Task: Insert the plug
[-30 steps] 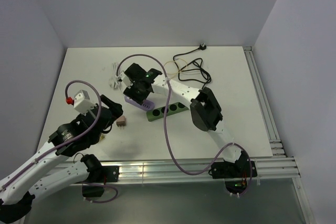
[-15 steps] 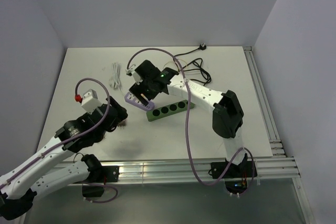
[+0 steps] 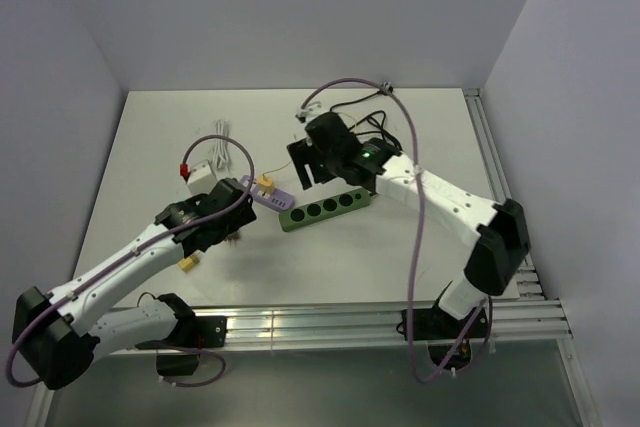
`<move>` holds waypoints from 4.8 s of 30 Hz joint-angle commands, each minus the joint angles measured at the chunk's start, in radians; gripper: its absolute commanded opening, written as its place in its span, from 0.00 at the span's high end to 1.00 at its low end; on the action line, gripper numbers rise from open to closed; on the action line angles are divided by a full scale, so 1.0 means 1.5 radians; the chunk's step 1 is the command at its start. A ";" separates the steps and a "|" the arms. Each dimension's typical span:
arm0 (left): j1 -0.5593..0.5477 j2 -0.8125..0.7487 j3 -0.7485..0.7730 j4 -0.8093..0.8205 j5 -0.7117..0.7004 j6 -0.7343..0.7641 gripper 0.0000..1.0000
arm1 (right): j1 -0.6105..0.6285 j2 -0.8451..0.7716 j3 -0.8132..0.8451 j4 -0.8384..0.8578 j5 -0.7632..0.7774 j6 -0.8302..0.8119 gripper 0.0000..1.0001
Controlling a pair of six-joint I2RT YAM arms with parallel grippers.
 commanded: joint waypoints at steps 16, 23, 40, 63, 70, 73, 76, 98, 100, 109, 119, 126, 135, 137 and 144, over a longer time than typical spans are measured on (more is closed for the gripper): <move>0.138 0.163 -0.064 0.170 0.126 0.137 0.18 | -0.018 -0.254 -0.172 0.151 -0.153 0.072 0.23; 0.138 0.179 -0.082 0.192 0.103 0.124 0.19 | -0.018 -0.259 -0.190 0.165 -0.159 0.060 0.23; 0.138 0.230 -0.104 0.228 0.083 0.123 0.30 | -0.018 -0.256 -0.199 0.173 -0.166 0.056 0.24; 0.139 0.237 -0.112 0.270 0.107 0.139 0.69 | -0.013 -0.246 -0.196 0.161 -0.158 0.050 0.25; 0.139 0.202 -0.116 0.269 0.146 0.157 1.00 | -0.013 -0.233 -0.177 0.142 -0.186 0.057 0.25; 0.138 0.153 -0.122 0.280 0.198 0.184 1.00 | -0.013 -0.222 -0.163 0.130 -0.194 0.072 0.25; 0.130 0.063 -0.142 0.316 0.271 0.211 1.00 | -0.013 -0.206 -0.143 0.105 -0.224 0.083 0.24; -0.060 -0.218 -0.128 0.399 0.393 0.406 1.00 | -0.074 -0.139 -0.130 0.125 -0.636 0.213 0.37; -0.069 -0.222 -0.124 0.394 0.393 0.416 1.00 | -0.073 -0.126 -0.134 0.116 -0.632 0.212 0.39; -0.090 -0.231 -0.134 0.410 0.377 0.431 1.00 | -0.018 -0.084 -0.110 0.073 -0.596 0.201 0.45; -0.094 -0.267 -0.137 0.400 0.371 0.447 1.00 | -0.011 -0.056 -0.108 0.094 -0.628 0.212 0.86; -0.095 -0.302 -0.134 0.379 0.271 0.375 0.20 | -0.010 -0.053 -0.082 0.114 -0.529 0.174 1.00; -0.094 -0.402 -0.076 0.195 0.028 0.168 0.00 | -0.002 -0.015 0.003 0.202 -0.345 0.070 1.00; -0.094 -0.418 -0.071 0.155 -0.019 0.129 0.00 | 0.000 0.004 0.013 0.234 -0.334 0.050 1.00; -0.094 -0.467 -0.059 0.122 -0.033 0.116 0.01 | 0.024 0.121 0.129 0.264 -0.265 -0.034 1.00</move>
